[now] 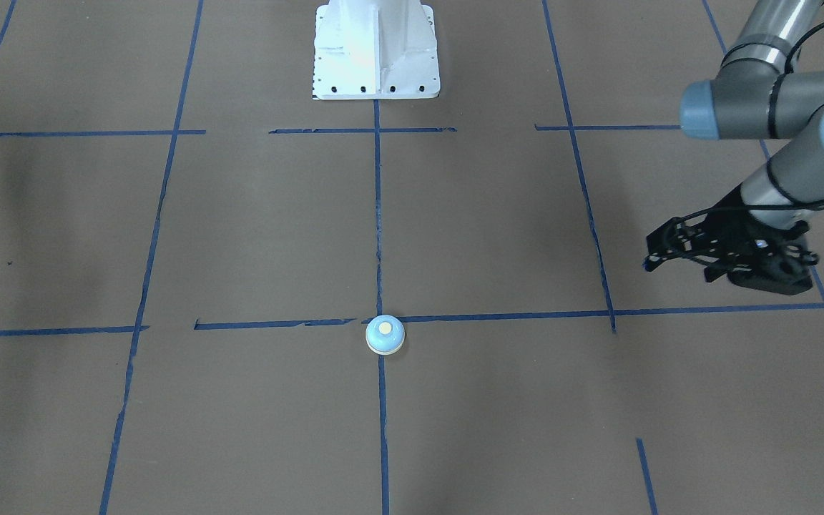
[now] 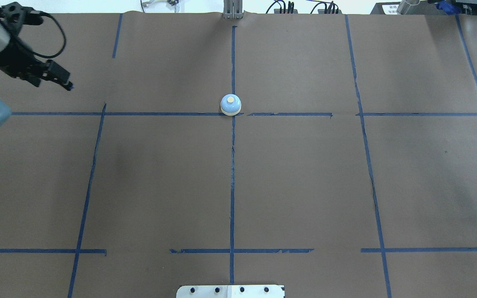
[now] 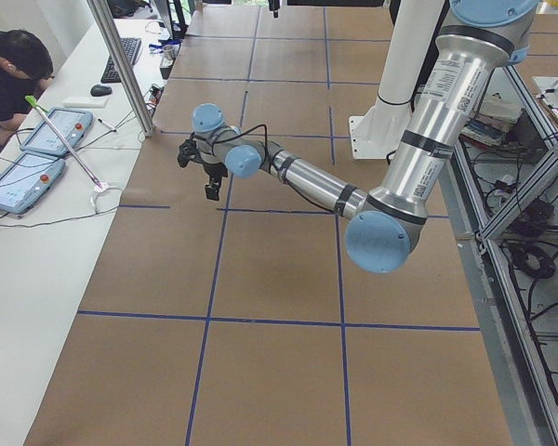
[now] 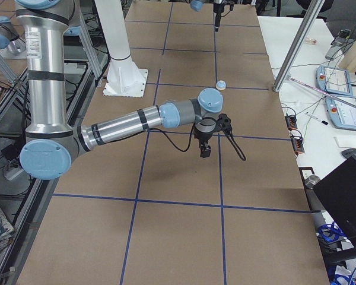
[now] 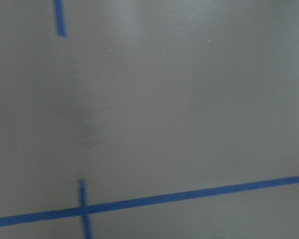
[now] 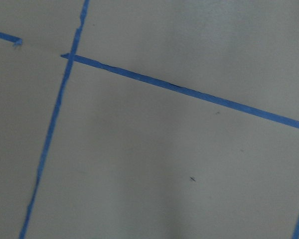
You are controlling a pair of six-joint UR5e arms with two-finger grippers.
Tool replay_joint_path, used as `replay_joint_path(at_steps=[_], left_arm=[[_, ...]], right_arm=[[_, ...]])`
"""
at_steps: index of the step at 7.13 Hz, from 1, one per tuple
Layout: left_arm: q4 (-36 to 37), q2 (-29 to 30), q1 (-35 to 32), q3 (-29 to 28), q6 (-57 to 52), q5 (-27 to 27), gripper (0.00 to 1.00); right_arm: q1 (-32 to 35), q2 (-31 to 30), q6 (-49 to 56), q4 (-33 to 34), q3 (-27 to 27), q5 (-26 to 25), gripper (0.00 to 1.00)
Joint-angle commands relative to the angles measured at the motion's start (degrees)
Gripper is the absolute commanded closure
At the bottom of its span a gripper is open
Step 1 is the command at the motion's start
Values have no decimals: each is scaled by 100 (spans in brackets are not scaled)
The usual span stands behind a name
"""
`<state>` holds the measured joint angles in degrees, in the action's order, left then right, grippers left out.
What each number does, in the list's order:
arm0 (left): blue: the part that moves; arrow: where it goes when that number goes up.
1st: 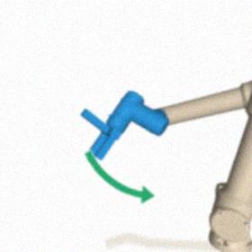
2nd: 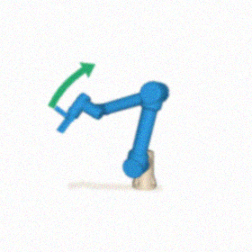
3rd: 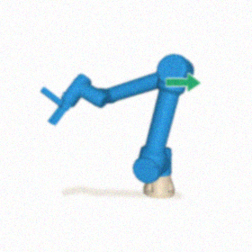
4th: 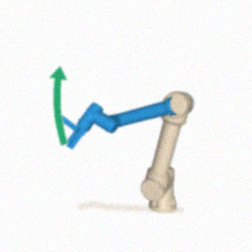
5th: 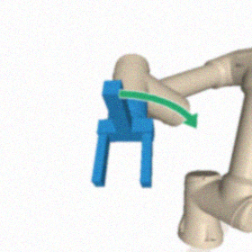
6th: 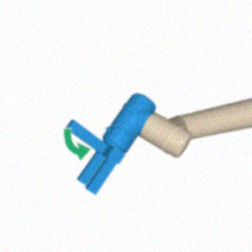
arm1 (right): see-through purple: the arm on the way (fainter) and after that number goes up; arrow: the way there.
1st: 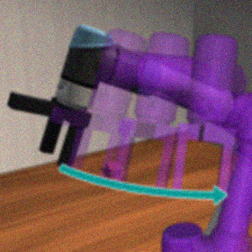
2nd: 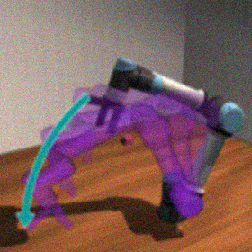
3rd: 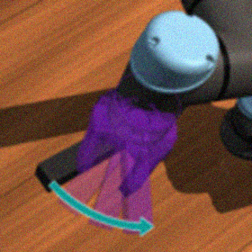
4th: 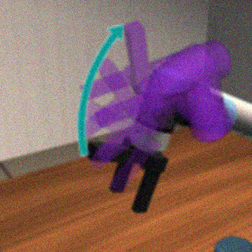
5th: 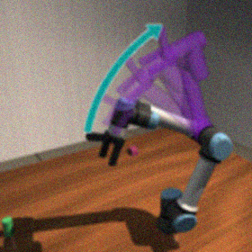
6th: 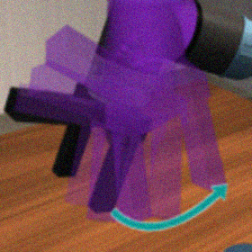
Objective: Place and press bell with both arms
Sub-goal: 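Withdraw the left arm while the right arm reaches toward the bell, then press down on the bell's top button with the right gripper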
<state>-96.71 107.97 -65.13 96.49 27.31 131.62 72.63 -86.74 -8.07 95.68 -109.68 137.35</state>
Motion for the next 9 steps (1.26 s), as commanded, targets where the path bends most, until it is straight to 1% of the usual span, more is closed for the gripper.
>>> replay_joint_path(at_steps=[1, 2, 3, 4, 5, 6, 7, 8, 9], left_arm=[[1989, -459, -848, 632, -2072, -49, 0], [2120, -1035, -1366, 678, -2977, -40, 0], [2052, -1580, -1762, 582, -3935, -6, 0], [2025, -2004, -2323, 538, -4110, 30, 0], [1850, -2408, -2503, 564, -4103, 30, 0], [1605, -2569, -2531, 555, -3989, 39, 0], [1585, -2588, -2531, 642, -3727, 108, 0], [1585, -2597, -2531, 660, -3646, 387, 0], [1585, -2632, -2531, 660, -3646, 442, 0]], right_arm=[[-957, 997, -1508, -5, -9, -181, 0], [-1431, 1523, -2236, 3, 17, -513, 0], [-2010, 1972, -2991, 12, 69, -943, 0], [-2425, 2655, -3738, 21, 462, -1400, 0], [-2690, 3524, -4233, 21, 1327, -1509, 0], [-2928, 4429, -4586, 12, 2319, -1806, 0], [-3061, 4994, -4807, -49, 3033, -2017, 0], [-3114, 5366, -5114, -676, 3772, -2106, 0], [-3193, 5961, -5456, -1204, 4858, -2212, 46]])
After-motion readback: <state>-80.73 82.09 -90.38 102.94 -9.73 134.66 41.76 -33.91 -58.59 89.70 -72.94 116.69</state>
